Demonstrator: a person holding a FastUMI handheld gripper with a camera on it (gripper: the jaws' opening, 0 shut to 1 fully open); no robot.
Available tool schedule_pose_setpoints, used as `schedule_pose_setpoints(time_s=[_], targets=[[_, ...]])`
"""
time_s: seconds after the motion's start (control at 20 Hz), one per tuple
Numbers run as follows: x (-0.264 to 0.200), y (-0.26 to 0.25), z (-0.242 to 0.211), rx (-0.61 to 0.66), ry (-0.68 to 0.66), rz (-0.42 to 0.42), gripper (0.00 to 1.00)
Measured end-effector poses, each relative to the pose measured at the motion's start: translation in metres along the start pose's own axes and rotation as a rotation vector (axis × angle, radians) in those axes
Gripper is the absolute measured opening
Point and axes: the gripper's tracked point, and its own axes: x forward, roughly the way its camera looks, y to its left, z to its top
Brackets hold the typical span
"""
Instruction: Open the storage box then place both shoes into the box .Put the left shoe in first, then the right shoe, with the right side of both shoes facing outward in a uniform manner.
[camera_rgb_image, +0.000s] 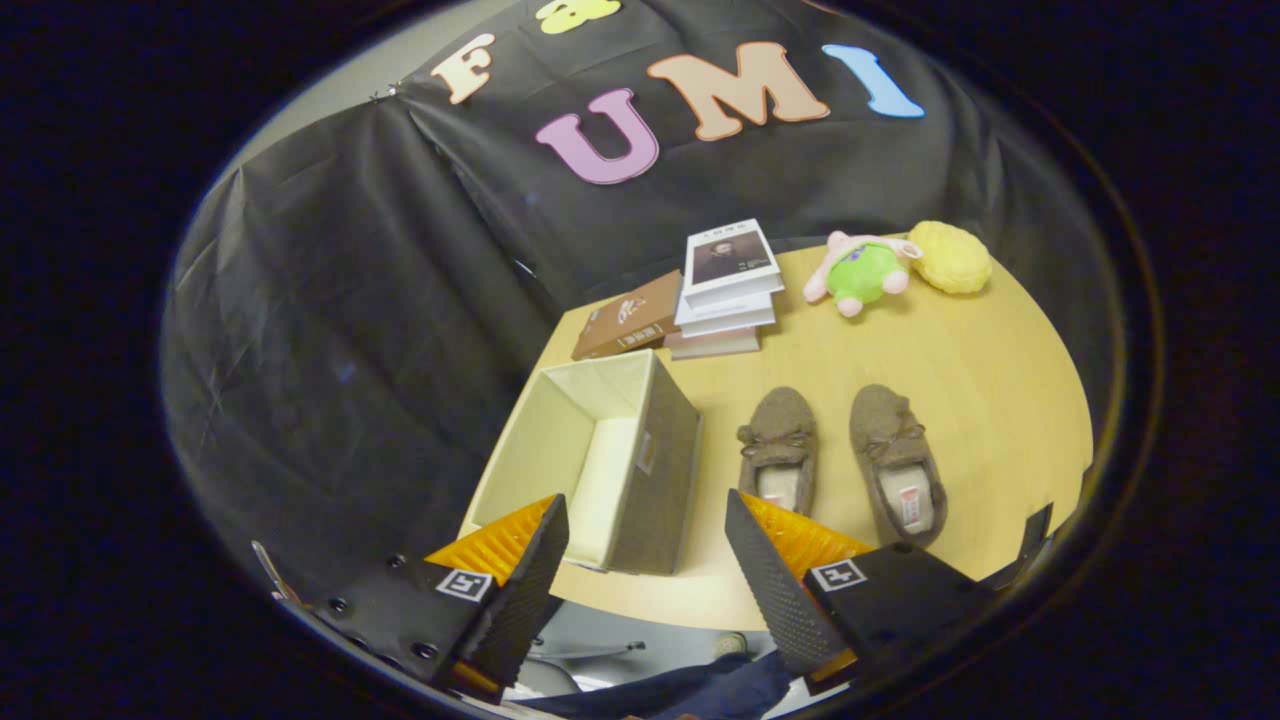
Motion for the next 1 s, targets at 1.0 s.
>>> schedule_pose_setpoints(time_s=[1.0], targets=[[0.140,-0.148,-0.061,-0.053,0.420,-0.223,0.77]])
